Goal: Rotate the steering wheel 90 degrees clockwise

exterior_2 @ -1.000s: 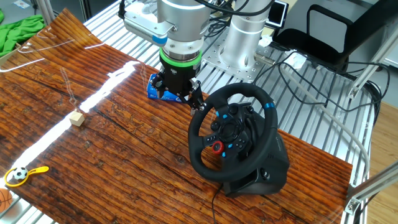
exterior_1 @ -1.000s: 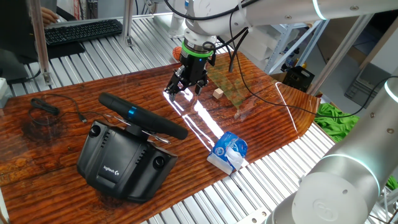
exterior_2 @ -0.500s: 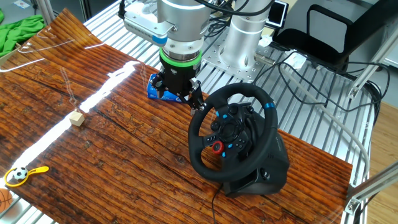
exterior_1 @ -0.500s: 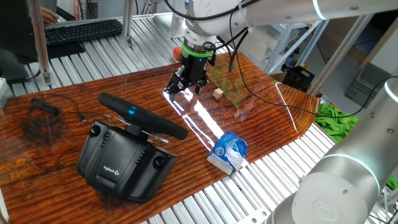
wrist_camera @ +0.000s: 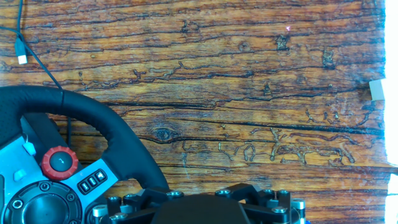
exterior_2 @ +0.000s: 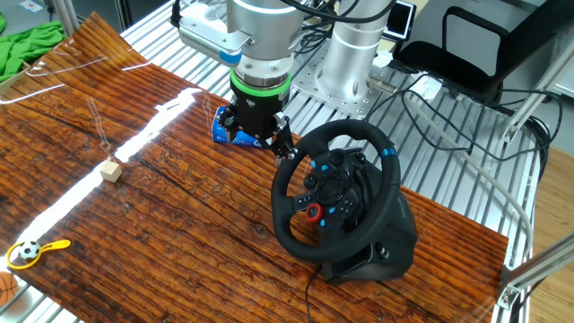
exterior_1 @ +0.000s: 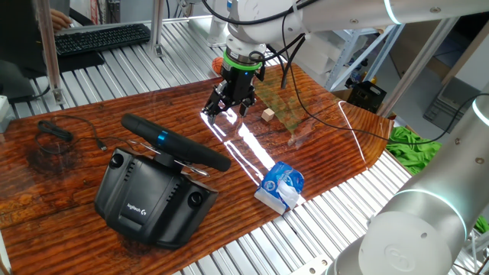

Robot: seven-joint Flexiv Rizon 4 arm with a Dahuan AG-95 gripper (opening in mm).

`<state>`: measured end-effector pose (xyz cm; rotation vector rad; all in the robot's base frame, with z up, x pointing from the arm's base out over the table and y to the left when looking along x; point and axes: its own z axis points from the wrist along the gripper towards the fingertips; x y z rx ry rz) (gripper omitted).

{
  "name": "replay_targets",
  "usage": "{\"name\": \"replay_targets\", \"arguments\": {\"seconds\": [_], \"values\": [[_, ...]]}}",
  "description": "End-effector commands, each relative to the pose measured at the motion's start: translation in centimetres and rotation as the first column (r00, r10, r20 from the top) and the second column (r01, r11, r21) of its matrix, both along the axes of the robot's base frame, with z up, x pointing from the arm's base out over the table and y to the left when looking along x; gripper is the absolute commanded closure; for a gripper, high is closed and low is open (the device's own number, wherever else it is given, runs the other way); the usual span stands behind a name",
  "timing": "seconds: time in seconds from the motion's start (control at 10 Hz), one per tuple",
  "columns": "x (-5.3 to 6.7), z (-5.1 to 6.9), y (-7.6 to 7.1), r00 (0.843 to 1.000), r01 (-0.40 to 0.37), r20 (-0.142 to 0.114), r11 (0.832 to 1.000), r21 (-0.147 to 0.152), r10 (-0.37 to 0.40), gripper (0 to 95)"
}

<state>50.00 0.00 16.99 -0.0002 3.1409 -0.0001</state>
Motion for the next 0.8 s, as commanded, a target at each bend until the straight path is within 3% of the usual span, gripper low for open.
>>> {"name": "replay_targets", "arguments": {"seconds": [0.1, 0.8], "values": [[0.0, 0.01, 0.0, 0.975, 0.194, 0.075, 0.963, 0.187, -0.211, 95.0], [-0.03, -0.03, 0.02, 0.974, 0.201, 0.067, 0.959, 0.198, -0.218, 95.0]]}}
